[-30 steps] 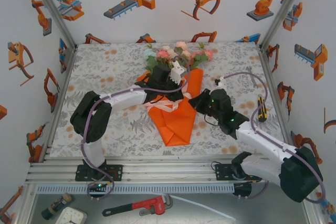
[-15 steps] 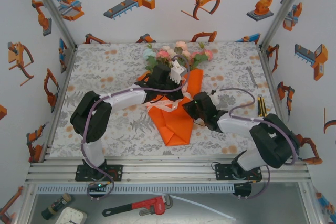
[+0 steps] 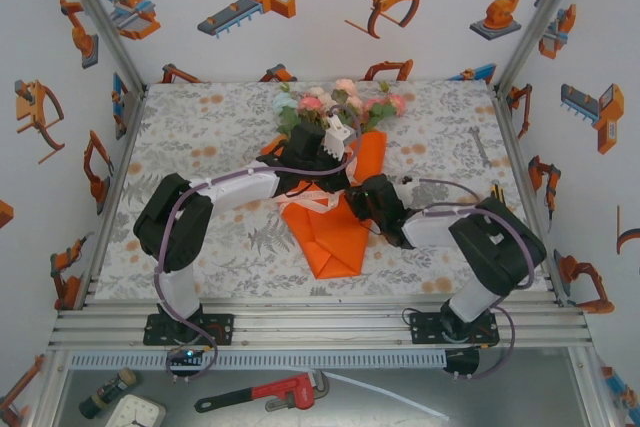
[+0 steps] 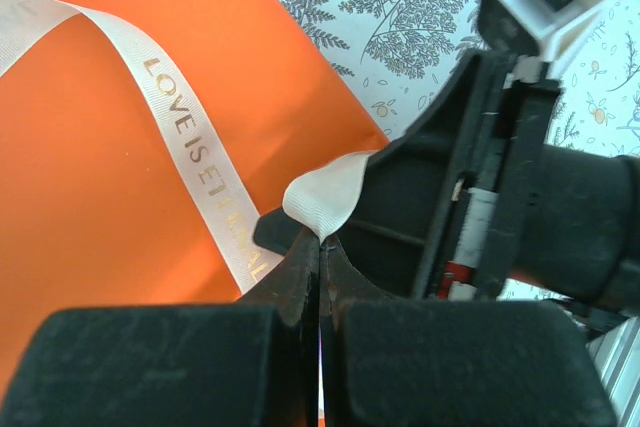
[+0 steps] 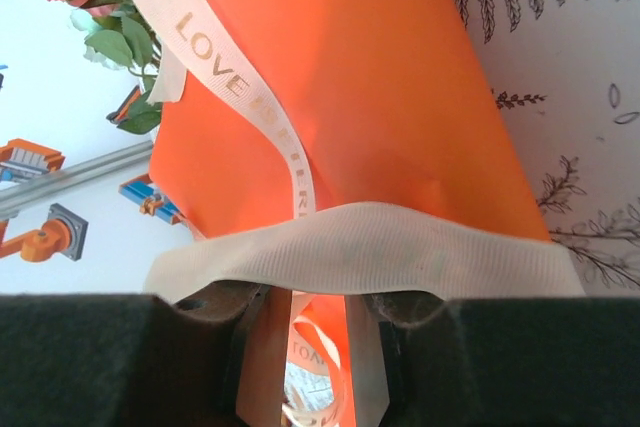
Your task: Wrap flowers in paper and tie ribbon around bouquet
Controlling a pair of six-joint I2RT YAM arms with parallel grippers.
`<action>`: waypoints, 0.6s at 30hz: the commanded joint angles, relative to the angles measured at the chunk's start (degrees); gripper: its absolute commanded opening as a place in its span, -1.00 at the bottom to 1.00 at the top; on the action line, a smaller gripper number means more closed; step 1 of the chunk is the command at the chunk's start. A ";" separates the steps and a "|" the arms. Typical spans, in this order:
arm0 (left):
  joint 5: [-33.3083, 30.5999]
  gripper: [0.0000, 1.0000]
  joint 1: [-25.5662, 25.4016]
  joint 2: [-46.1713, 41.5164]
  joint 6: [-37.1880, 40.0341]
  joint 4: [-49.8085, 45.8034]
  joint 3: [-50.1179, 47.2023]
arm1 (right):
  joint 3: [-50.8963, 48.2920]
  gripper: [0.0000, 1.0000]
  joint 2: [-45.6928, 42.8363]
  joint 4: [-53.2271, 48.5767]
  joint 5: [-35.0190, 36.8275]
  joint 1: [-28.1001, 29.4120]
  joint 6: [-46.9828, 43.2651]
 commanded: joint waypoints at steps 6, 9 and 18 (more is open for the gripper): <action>1.18 -0.97 -0.47 -1.99 -0.55 -0.44 0.98 | 2.14 -0.36 2.06 5.26 2.36 0.17 2.66; 1.19 -0.97 -0.56 -1.97 -0.57 -0.36 1.05 | 1.94 -0.54 3.00 6.77 2.57 0.16 2.82; 0.52 -0.97 -0.43 -2.05 -0.37 -0.60 0.74 | 0.67 -1.00 2.69 9.56 2.53 0.21 0.48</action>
